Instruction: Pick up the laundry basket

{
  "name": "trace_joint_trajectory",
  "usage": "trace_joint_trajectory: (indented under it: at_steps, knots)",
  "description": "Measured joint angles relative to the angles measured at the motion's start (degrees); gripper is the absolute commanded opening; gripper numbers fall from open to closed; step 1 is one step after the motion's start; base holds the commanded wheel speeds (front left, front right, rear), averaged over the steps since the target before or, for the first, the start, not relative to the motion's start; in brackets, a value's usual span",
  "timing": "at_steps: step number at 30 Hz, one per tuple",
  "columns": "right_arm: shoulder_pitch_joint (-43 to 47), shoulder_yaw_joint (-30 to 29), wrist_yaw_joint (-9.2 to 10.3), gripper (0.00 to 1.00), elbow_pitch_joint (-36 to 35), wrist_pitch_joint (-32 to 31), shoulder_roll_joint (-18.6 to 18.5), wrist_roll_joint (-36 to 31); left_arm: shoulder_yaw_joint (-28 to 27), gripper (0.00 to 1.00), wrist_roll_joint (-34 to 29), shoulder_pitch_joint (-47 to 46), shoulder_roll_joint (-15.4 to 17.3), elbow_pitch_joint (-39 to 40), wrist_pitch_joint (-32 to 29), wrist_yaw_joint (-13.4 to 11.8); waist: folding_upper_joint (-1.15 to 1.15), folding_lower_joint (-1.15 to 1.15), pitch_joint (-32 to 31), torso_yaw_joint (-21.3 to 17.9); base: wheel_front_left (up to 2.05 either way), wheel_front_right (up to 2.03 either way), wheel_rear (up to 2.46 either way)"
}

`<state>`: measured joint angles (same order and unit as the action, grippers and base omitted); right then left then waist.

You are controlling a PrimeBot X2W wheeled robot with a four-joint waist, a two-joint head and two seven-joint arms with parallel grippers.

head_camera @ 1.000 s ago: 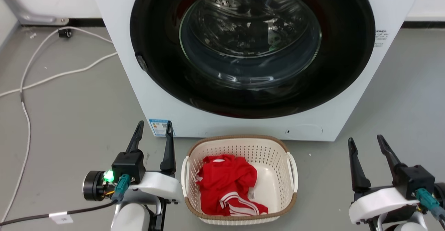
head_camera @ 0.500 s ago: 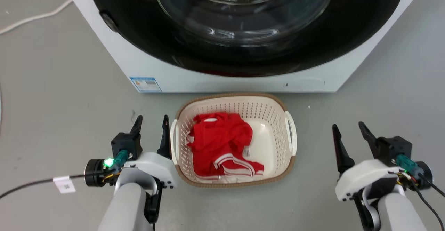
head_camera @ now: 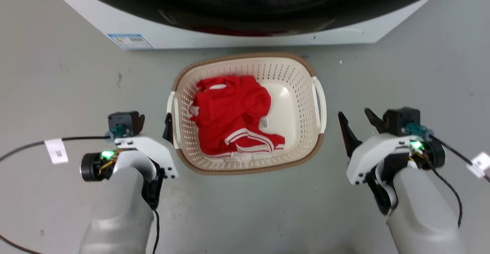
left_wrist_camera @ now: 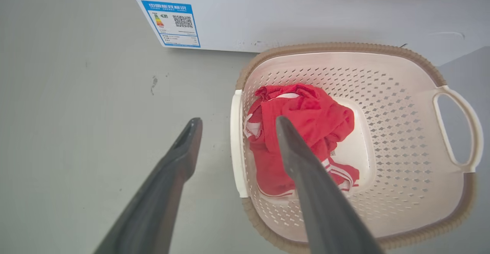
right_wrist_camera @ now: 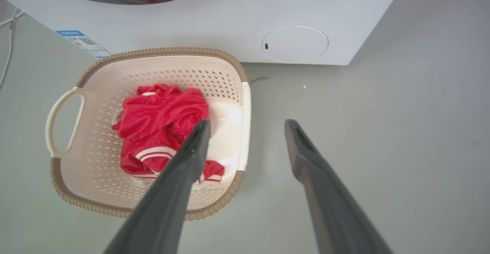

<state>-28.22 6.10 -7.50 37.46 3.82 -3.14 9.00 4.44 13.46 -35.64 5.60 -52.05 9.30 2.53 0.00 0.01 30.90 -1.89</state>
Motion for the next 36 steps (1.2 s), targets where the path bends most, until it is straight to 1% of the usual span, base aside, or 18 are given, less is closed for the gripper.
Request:
trace_joint_trajectory:
  at_steps: [6, 10, 18, 28, 31, 36]
  knots:
    - [-7.76, 4.99, 0.00, 1.00, 7.35, -0.25, -0.57, 4.19, -0.25, 1.00, 1.09, -6.57, 1.20, -5.92, -1.80, 1.08, 0.00, 0.00, 5.18, -0.73, 0.00, 0.00, 0.00]
    - [-12.94, 9.69, 0.00, 1.00, 11.60, -0.92, -0.81, 6.79, -0.15, 1.00, 1.78, -11.21, 2.10, -9.11, -3.20, 1.99, 0.00, 0.00, 8.39, -1.15, 0.00, 0.00, 0.00]
    - [-21.95, 18.46, -0.01, 1.00, 19.23, -2.35, -0.93, 12.99, 0.45, 1.00, 2.09, -18.73, 4.30, -14.44, -5.70, 2.61, 0.00, 0.00, 13.91, -2.29, 0.00, 0.00, 0.00]
    - [-30.74, 25.77, -0.01, 1.00, 25.13, -3.64, -1.31, 19.19, 1.82, 1.00, 2.22, -26.18, 5.58, -18.39, -9.05, 3.36, 0.00, 0.00, 19.43, -3.01, 0.00, 0.00, 0.00]
    - [-32.66, 27.59, -0.01, 1.00, 26.20, -3.86, -1.27, 20.69, 2.15, 1.00, 2.27, -27.54, 6.19, -19.04, -9.94, 3.53, 0.00, 0.00, 20.73, -3.11, 0.00, 0.00, 0.00]
    - [-34.59, 29.89, -0.01, 1.00, 27.95, -4.44, -1.23, 23.24, 2.46, 1.00, 2.76, -28.78, 6.21, -19.92, -11.28, 3.81, 0.00, 0.00, 22.05, -3.28, 0.00, 0.00, 0.00]
